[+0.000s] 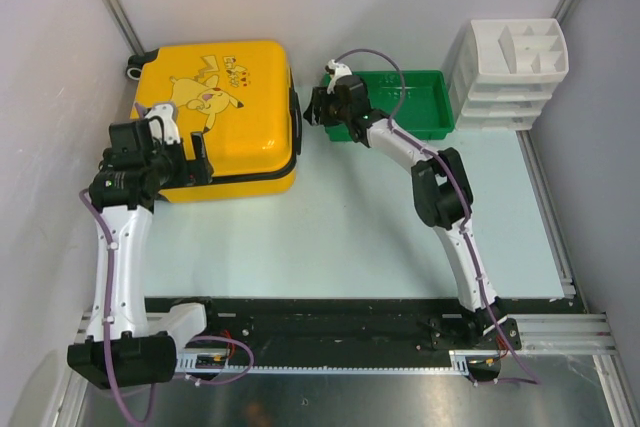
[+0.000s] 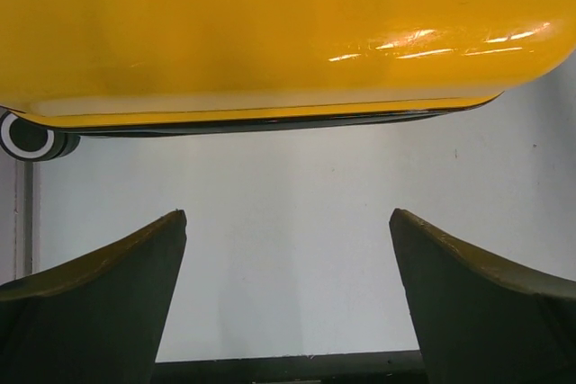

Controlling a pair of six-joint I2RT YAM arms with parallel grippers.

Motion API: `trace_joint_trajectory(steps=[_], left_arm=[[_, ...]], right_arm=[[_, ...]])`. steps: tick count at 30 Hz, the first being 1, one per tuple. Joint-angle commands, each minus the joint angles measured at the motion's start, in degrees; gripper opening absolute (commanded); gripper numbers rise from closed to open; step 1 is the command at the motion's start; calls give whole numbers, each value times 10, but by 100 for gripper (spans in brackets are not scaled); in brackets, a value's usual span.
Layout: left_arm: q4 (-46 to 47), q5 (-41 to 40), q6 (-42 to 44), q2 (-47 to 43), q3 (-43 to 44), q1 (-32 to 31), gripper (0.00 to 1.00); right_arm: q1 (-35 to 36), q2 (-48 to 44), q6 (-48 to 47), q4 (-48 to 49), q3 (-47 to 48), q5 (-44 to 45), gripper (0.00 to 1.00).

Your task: Open, take out, and arrange the luggage

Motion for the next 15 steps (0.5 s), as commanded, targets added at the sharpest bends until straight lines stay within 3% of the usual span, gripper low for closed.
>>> trace_joint_trajectory(steps=[1, 15], left_arm=[[15, -6, -12, 9, 1, 3, 100], [15, -21, -12, 23, 9, 3, 100]], right_arm=[[12, 23, 10, 45, 40, -5, 57], [36, 80, 9, 54, 81, 10, 54]])
